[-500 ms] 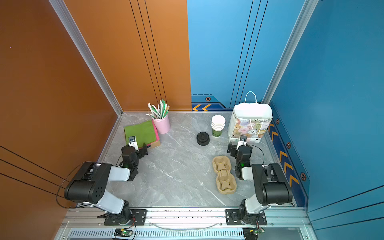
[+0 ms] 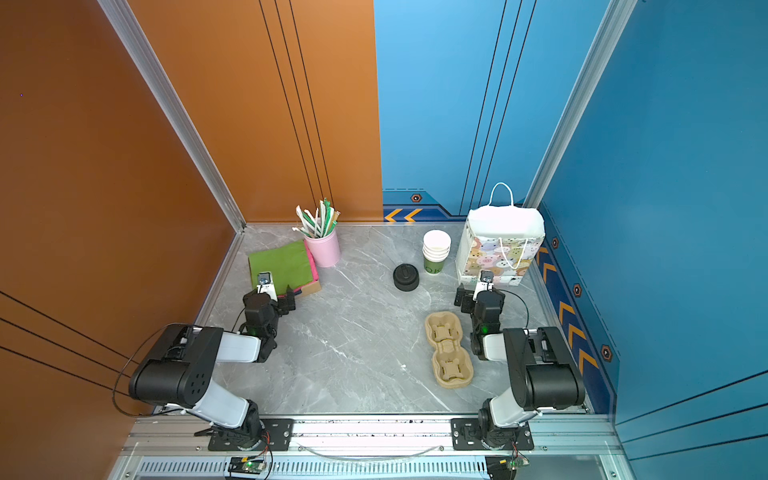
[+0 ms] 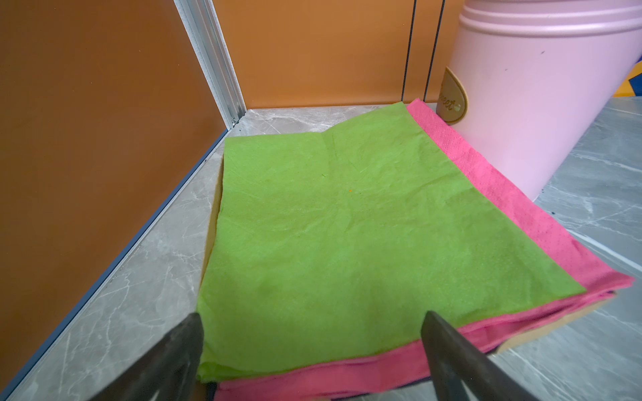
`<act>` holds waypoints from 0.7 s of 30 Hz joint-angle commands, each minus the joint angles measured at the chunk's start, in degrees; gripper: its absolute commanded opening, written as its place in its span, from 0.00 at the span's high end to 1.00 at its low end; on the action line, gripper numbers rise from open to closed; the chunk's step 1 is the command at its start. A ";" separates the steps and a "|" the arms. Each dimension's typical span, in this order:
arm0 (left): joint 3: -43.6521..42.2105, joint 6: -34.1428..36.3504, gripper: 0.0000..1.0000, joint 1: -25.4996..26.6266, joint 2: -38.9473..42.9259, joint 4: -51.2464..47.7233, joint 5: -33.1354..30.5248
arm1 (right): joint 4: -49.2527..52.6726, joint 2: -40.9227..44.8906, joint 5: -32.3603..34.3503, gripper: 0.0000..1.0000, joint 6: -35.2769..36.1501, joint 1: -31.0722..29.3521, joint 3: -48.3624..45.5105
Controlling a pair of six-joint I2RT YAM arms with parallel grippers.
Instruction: Pack the takeout coffee
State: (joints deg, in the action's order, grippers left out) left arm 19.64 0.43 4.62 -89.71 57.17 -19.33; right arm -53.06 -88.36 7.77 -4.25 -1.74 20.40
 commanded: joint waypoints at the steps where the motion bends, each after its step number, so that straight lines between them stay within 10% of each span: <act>1: 0.65 -0.03 0.02 0.36 -0.33 -0.30 -0.86 | 0.94 -0.24 0.88 0.00 0.74 -0.28 0.96; 21: 0.66 -1.11 0.02 -0.89 0.01 -0.75 0.08 | 0.94 -0.24 0.12 0.00 0.76 -0.11 0.85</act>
State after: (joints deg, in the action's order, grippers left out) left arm 19.64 0.10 4.01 -89.71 57.17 -19.29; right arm -53.06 -88.36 7.75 -4.25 -1.74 20.40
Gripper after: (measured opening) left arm 0.981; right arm 0.997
